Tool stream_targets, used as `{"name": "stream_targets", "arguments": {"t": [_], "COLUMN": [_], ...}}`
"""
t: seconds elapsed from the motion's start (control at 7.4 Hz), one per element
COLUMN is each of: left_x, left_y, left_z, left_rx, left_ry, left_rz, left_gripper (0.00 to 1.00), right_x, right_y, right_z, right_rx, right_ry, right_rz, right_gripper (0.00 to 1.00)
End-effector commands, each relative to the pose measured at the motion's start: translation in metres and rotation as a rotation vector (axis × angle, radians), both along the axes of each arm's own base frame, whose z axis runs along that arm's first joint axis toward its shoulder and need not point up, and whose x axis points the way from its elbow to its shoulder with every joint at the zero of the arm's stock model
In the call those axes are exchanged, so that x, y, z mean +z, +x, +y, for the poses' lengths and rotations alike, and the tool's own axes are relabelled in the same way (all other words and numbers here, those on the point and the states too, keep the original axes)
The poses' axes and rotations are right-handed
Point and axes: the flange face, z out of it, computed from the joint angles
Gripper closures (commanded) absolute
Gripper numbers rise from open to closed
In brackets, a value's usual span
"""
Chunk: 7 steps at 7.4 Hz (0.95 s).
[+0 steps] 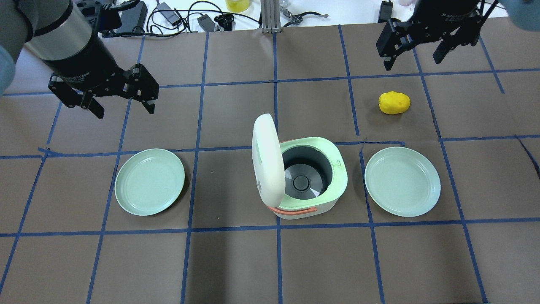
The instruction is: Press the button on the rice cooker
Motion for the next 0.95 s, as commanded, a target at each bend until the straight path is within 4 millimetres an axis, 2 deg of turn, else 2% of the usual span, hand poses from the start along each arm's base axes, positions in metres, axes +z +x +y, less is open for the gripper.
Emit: {"name": "stream_targets", "arguments": {"t": [0.0, 0.27, 0.81], "left_x": [-0.0002, -0.0002, -0.0002], "left_y": [0.0, 0.0, 0.0], "left_z": [0.0, 0.0, 0.0], "left_rx": [0.0, 0.001, 0.0], "left_ry": [0.0, 0.0, 0.0], "left_rz": [0.0, 0.0, 0.0], "left_gripper": [0.0, 0.0, 0.0], "right_x": [0.0035, 0.0084, 0.0047], "right_y": [0.0002, 0.0038, 0.0039], "right_z": [-0.0009, 0.0037, 0.0046], "right_rx": [-0.015, -0.094, -0.101], "right_ry": [-0.017, -0.022, -0.009], "right_rz": [-0.017, -0.026, -0.026], "right_gripper": [0.0, 0.0, 0.0]}}
